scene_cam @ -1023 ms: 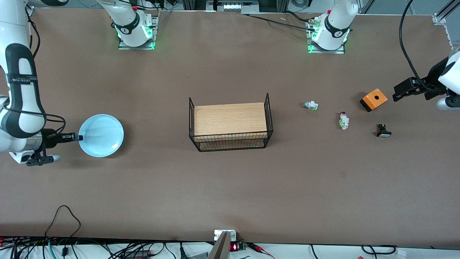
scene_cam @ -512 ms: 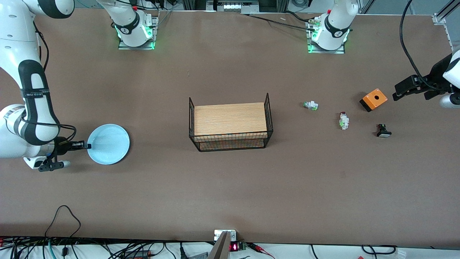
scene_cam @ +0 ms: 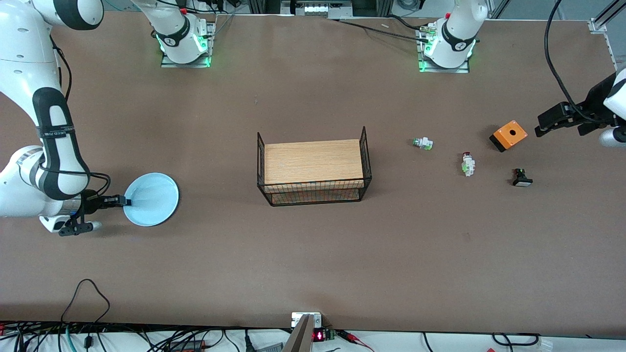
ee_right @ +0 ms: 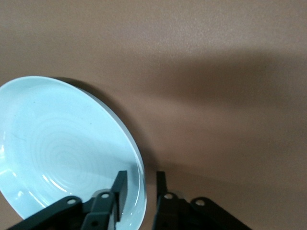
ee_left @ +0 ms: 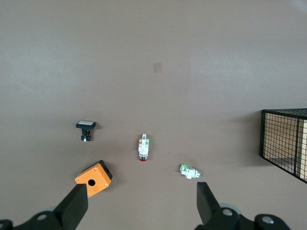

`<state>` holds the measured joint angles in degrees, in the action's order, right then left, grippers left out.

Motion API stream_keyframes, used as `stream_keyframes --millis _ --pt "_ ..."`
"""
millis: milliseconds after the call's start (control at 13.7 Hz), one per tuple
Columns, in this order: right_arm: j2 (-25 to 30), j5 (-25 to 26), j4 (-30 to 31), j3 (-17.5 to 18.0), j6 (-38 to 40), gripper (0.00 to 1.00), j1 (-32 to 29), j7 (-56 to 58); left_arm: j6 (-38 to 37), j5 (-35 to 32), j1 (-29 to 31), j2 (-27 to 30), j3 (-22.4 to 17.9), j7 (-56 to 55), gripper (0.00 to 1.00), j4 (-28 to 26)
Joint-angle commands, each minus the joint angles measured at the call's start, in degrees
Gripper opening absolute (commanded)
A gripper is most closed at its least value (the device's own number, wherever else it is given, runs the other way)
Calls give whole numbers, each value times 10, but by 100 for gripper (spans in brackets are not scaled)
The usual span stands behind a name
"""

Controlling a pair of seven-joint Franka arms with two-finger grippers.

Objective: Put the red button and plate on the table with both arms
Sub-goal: 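Carry the blue plate beside the basket and lower it with the right gripper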

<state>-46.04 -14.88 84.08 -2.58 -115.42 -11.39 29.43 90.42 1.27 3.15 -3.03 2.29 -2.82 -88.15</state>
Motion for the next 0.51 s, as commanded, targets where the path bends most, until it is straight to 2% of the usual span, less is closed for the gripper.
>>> stream_keyframes --millis 0,73,219,438 --pt "8 -26 -17 25 5 66 -6 -30 -9 11 6 -2 -3 16 100 10" --pt "8 -30 -36 28 5 81 -5 -32 -9 11 6 -2 -1 16 100 12" --pt "10 -24 -67 38 11 95 4 -35 -8 18 6 -2 -2 17 100 13" --pt "52 -15 -74 30 52 94 25 -53 -9 9 5 -2 -2 17 100 13"
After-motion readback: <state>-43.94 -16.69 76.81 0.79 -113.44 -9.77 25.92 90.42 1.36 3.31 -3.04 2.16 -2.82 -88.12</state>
